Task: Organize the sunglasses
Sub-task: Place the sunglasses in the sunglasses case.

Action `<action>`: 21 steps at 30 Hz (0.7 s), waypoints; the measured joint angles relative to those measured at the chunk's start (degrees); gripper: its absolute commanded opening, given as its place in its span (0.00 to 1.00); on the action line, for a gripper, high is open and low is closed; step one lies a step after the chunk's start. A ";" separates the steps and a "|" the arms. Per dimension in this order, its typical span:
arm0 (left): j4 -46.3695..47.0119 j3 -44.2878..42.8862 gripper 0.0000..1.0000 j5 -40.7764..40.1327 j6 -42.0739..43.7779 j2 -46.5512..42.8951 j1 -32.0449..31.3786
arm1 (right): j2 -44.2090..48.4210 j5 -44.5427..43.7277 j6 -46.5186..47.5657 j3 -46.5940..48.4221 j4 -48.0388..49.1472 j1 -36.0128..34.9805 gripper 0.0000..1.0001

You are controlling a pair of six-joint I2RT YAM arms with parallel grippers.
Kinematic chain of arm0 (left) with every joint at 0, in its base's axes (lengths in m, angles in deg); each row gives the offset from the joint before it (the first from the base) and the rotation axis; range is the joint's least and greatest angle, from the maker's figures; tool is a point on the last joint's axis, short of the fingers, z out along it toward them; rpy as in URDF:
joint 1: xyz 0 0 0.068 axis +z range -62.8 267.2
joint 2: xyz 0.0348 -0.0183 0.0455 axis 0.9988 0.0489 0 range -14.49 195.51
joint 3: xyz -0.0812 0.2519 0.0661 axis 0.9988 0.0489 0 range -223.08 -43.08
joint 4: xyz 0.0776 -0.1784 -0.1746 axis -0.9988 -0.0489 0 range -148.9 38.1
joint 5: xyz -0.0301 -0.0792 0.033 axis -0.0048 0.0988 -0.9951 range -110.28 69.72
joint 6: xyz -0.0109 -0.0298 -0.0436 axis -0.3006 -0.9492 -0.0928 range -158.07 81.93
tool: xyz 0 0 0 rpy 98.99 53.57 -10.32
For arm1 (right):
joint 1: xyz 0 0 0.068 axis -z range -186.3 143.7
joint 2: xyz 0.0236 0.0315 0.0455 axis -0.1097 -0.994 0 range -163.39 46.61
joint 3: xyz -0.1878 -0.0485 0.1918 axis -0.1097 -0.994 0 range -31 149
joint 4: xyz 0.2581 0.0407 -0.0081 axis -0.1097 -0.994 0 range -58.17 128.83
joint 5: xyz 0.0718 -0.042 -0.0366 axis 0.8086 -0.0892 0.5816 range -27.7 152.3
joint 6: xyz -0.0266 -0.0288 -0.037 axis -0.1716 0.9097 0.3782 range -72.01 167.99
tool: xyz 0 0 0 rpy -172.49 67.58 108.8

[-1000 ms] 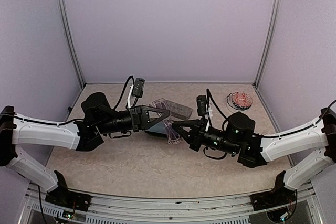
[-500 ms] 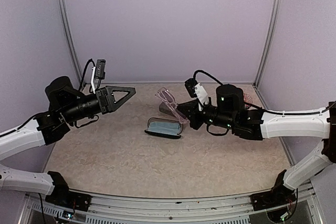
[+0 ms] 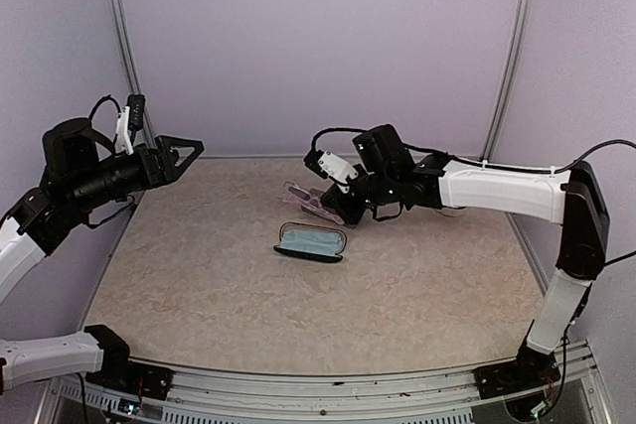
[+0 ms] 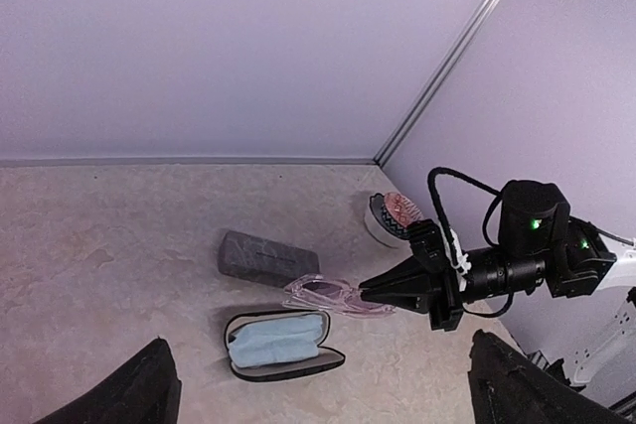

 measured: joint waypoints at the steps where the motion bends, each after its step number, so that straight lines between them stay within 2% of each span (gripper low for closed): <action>1: -1.27 -0.13 0.99 -1.05 0.70 -0.35 0.26 | -2.01 0.68 1.20 2.56 -2.58 0.37 0.00; 5: -4.68 0.09 0.99 -4.83 2.64 -1.31 0.46 | -9.77 3.48 4.76 12.96 -11.98 1.70 0.00; 9: -5.20 2.32 0.99 -7.82 4.66 -2.73 0.50 | -15.30 6.97 6.73 19.21 -18.45 2.93 0.00; 13: -5.18 6.25 0.99 -8.72 5.92 -4.90 0.50 | -19.02 10.73 7.19 21.73 -22.10 3.72 0.00; 21: -4.83 8.55 0.99 -8.33 6.34 -6.14 0.52 | -23.30 16.22 6.99 23.41 -24.20 4.37 0.00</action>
